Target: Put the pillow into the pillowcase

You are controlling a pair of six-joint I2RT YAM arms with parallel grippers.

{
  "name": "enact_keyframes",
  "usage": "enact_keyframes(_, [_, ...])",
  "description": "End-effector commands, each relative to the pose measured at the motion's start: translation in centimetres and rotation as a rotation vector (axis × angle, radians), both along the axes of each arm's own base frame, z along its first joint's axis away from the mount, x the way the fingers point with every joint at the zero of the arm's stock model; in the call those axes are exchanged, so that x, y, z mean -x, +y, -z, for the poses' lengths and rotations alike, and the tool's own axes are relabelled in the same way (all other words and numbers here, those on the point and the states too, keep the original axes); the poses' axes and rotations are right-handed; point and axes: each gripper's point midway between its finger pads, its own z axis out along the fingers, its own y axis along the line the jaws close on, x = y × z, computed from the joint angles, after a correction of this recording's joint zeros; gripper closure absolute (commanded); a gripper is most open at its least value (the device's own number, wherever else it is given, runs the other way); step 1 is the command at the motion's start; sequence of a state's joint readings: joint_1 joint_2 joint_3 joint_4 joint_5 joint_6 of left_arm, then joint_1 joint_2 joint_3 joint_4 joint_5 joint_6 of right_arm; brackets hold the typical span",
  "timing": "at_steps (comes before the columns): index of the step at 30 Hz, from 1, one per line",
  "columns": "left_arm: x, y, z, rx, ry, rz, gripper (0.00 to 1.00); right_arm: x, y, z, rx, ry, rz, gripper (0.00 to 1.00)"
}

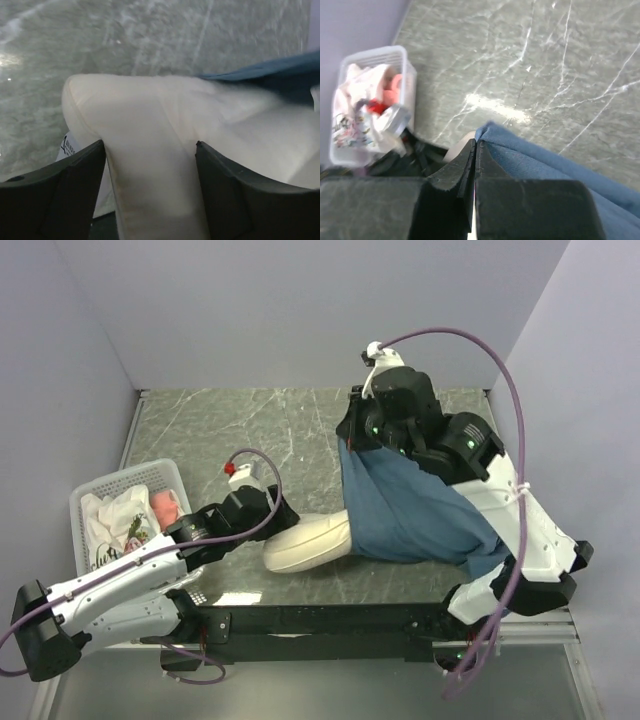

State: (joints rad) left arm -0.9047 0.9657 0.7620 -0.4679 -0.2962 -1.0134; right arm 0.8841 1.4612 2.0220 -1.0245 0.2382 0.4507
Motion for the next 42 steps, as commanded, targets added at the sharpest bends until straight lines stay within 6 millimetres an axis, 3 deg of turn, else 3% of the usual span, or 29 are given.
enact_keyframes(1, [2.3,-3.9,-5.9,0.105,-0.082,0.286,0.18,-4.8,4.5,5.8,-0.035,0.091,-0.102,1.0])
enact_keyframes(2, [2.2,-4.0,-6.3,0.098,-0.096,0.297,0.15,-6.0,4.9,6.7,-0.046,0.095,-0.087,1.0])
enact_keyframes(4, [1.8,-3.8,-7.6,0.083,-0.106,0.28,0.12,-7.1,5.5,11.3,-0.017,0.18,-0.096,1.0])
enact_keyframes(5, [1.3,-3.2,-7.9,0.061,-0.115,0.24,0.11,-7.5,6.0,12.1,-0.029,0.193,-0.106,1.0])
enact_keyframes(7, [0.4,-1.8,-10.6,0.065,-0.17,0.161,0.04,-8.4,6.4,14.8,0.001,0.232,-0.096,1.0])
enact_keyframes(8, [-0.3,0.0,-11.0,0.022,-0.192,0.078,0.01,-8.9,6.6,15.4,0.001,0.236,-0.097,1.0])
enact_keyframes(10, [-0.4,1.4,-14.3,0.04,-0.273,0.05,0.01,-10.1,6.9,17.0,0.016,0.266,-0.093,1.0])
enact_keyframes(12, [-0.1,2.4,-17.2,0.072,-0.33,0.04,0.01,-11.0,7.3,17.2,0.015,0.267,-0.099,1.0])
enact_keyframes(14, [0.3,2.5,-17.9,0.055,-0.358,0.082,0.01,-11.6,7.8,18.1,0.017,0.289,-0.108,1.0])
enact_keyframes(17, [0.3,2.4,-16.0,-0.026,-0.344,0.126,0.01,-11.6,8.2,18.8,0.01,0.301,-0.122,1.0])
enact_keyframes(20, [-1.0,2.7,-11.7,-0.134,-0.298,0.084,0.0,-11.5,8.4,18.6,-0.002,0.294,-0.129,1.0])
enact_keyframes(21, [-1.4,2.3,-9.2,-0.178,-0.258,0.087,0.01,-11.6,8.2,18.6,0.003,0.293,-0.125,1.0])
enact_keyframes(23, [-1.9,2.0,-6.7,-0.214,-0.213,0.062,0.01,-11.8,8.0,18.5,0.019,0.281,-0.115,1.0])
enact_keyframes(24, [-2.1,1.8,-4.3,-0.257,-0.171,0.063,0.01,-11.9,7.9,18.3,0.024,0.273,-0.108,1.0])
enact_keyframes(25, [-2.4,1.8,-3.4,-0.259,-0.15,0.029,0.01,-12.2,7.5,17.9,0.029,0.256,-0.087,0.97])
enact_keyframes(27, [-2.8,1.9,-0.8,-0.295,-0.117,0.008,0.01,-12.4,6.8,17.3,0.04,0.23,-0.058,0.71])
enact_keyframes(28, [-3.3,1.4,-0.8,-0.266,-0.132,-0.003,0.01,-12.2,6.4,16.3,0.034,0.203,-0.052,0.63])
enact_keyframes(29, [-3.4,1.3,-0.2,-0.264,-0.125,-0.004,0.01,-12.5,5.8,16.1,0.044,0.181,-0.026,0.47])
enact_keyframes(30, [-3.7,1.7,0.9,-0.272,-0.107,-0.016,0.02,-12.3,5.5,15.8,0.043,0.173,-0.022,0.41])
enact_keyframes(31, [-4.0,1.5,1.2,-0.259,-0.108,-0.016,0.13,-12.2,4.6,14.3,0.039,0.133,0.005,0.35])
enact_keyframes(32, [-4.3,1.0,1.3,-0.232,-0.114,-0.011,0.22,-12.4,3.5,14.4,0.059,0.112,0.054,0.24])
enact_keyframes(33, [-4.3,1.2,1.9,-0.227,-0.112,-0.013,0.34,-12.3,2.8,14.0,0.062,0.093,0.079,0.21])
enact_keyframes(34, [-4.4,1.1,2.3,-0.225,-0.116,-0.005,0.64,-11.8,1.7,12.2,0.044,0.049,0.103,0.18])
enact_keyframes(36, [-4.6,1.0,2.6,-0.204,-0.126,-0.01,0.91,-11.7,-0.7,12.7,0.074,0.012,0.193,0.11])
enact_keyframes(37, [-4.6,0.9,2.8,-0.203,-0.128,-0.004,0.99,-10.8,-1.9,10.7,0.035,-0.035,0.22,0.09])
enact_keyframes(38, [-4.7,0.8,2.8,-0.196,-0.134,-0.005,0.99,-10.6,-2.7,11.8,0.029,-0.054,0.244,0.02])
enact_keyframes(39, [-4.6,0.7,2.9,-0.193,-0.138,0.006,0.99,-9.8,-3.7,10.1,-0.012,-0.108,0.258,0.01])
enact_keyframes(41, [-4.8,0.7,2.9,-0.193,-0.145,0.009,0.99,-9.1,-4.6,11.0,-0.012,-0.131,0.275,0.0])
enact_keyframes(42, [-4.8,0.5,2.7,-0.183,-0.15,0.012,0.99,-8.4,-5.3,10.3,-0.029,-0.157,0.28,0.0])
